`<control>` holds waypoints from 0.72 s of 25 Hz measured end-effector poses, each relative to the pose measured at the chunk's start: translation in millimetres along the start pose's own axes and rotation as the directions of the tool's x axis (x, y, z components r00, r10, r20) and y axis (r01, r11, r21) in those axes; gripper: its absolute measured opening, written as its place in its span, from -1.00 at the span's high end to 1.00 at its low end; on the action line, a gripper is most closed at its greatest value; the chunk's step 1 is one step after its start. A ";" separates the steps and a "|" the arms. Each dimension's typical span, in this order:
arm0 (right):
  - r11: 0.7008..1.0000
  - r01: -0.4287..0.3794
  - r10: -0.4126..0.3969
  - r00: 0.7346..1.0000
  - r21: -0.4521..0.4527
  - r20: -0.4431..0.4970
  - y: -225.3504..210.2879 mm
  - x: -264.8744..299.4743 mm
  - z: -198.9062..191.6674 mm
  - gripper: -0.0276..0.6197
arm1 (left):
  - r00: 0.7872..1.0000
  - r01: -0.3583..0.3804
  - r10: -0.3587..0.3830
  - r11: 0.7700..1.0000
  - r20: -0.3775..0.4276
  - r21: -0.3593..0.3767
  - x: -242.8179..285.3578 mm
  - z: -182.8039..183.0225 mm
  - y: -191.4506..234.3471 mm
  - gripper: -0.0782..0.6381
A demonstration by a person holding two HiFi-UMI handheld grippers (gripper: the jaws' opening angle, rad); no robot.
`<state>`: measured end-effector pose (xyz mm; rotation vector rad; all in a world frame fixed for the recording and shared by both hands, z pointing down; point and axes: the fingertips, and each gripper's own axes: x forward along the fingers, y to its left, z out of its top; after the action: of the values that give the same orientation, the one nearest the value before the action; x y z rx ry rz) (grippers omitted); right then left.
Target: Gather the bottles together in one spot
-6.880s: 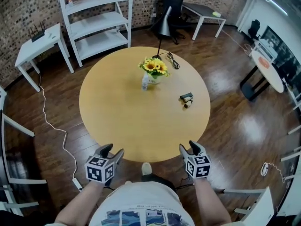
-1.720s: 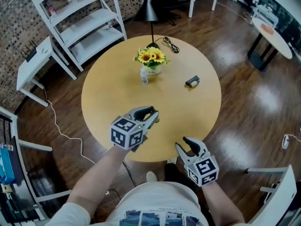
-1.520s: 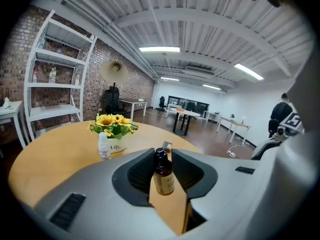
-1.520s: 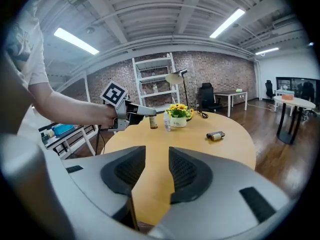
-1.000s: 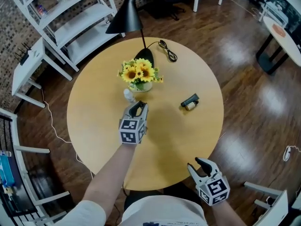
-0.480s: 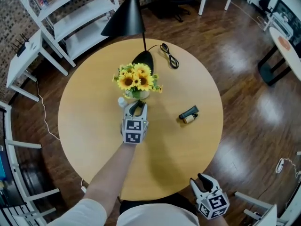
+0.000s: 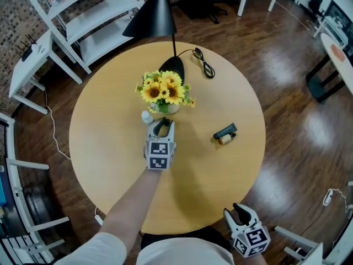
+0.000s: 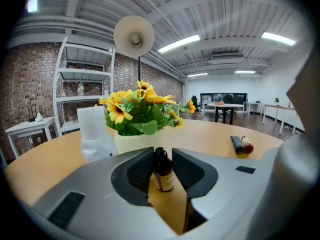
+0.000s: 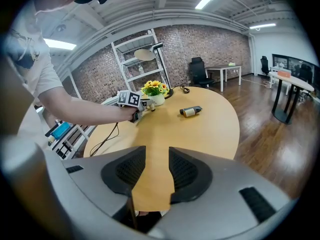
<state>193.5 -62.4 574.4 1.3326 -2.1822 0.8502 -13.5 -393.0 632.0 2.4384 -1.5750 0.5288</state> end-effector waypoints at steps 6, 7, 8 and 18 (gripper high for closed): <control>1.000 -0.013 0.013 1.000 -0.004 0.004 3.0 2.5 1.0 0.39 | 1.000 0.005 -0.005 1.000 -0.009 0.022 -4.0 0.4 -1.3 0.41; 1.000 -0.015 0.015 1.000 -0.005 0.005 4.1 2.9 1.3 0.39 | 1.000 0.006 -0.006 1.000 -0.008 0.024 -5.2 1.1 -0.7 0.40; 1.000 -0.017 0.017 1.000 -0.006 0.005 5.0 3.1 1.3 0.39 | 1.000 0.005 -0.005 1.000 -0.007 0.024 -6.8 1.9 -0.1 0.38; 0.999 -0.040 0.042 0.996 -0.029 0.082 22.2 12.7 10.8 0.39 | 0.999 0.006 -0.004 0.999 0.040 -0.034 -81.9 24.3 2.0 0.33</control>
<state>167.4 -70.2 568.8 1.3365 -2.2835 0.7910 -41.1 -333.5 577.3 2.4416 -1.5796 0.4507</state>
